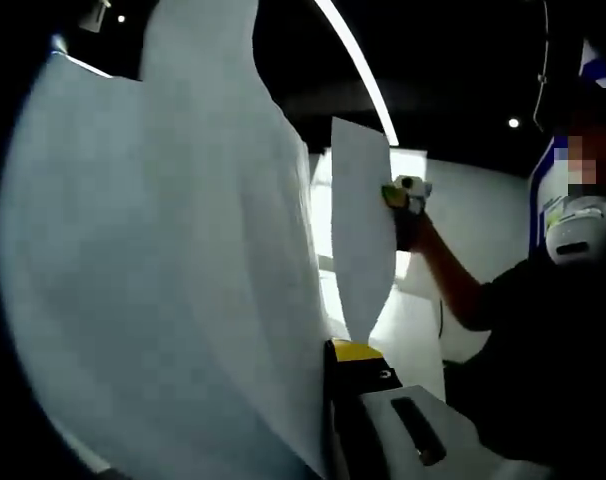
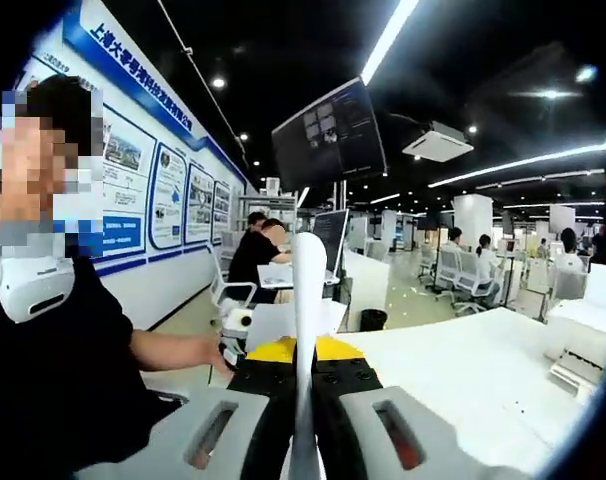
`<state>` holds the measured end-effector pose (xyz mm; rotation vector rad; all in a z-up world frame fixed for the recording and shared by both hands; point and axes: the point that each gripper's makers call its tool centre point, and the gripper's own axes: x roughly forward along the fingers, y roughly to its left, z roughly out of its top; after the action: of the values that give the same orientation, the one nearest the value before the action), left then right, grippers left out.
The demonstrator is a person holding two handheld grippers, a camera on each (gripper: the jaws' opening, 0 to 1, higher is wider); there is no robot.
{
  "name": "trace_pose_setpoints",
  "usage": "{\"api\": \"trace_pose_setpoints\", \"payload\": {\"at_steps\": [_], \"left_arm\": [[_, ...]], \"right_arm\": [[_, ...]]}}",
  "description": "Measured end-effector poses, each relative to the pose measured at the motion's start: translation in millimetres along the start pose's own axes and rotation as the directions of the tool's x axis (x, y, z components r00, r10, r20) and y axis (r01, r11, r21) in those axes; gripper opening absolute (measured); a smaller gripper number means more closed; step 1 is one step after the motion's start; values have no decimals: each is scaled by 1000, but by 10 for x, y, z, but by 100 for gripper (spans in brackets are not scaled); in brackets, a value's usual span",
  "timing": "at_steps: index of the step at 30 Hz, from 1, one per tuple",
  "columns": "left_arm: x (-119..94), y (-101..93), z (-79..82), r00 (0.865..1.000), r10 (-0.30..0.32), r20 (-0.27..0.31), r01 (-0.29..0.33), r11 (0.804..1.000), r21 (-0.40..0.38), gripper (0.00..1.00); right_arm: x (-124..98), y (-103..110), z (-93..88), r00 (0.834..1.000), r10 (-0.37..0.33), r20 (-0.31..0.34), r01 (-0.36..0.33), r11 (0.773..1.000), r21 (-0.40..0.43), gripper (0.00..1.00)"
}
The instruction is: Organize the stack of printing papers by aligning and flattening the scattered papers on the table
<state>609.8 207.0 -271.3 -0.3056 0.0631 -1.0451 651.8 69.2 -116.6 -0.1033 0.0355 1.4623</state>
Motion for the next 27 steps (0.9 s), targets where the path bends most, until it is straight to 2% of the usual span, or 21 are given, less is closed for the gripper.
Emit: {"api": "trace_pose_setpoints", "payload": {"at_steps": [9,17,19,22,27], "left_arm": [[-8,17,13,1000,1,5,-1,1000,-15,6],[-13,23,24,1000,-1,12,1,1000,-18,6],[-13,25,25,1000,-1,15,1,1000,-20,6],[-13,30,26,1000,0,16,0,1000,-22,6],[-11,45,26,1000,3,18,-3,1000,-30,7]], "right_arm": [[293,-91,-169,999,-2,-44,-1,999,-51,0],[402,-204,-293,996,-67,-62,61,994,-85,0],[462,-213,-380,990,-109,-87,97,986,-137,0],[550,-179,-436,985,-148,-90,126,969,-214,0],[648,-145,-465,980,-182,-79,157,955,-251,0]]}}
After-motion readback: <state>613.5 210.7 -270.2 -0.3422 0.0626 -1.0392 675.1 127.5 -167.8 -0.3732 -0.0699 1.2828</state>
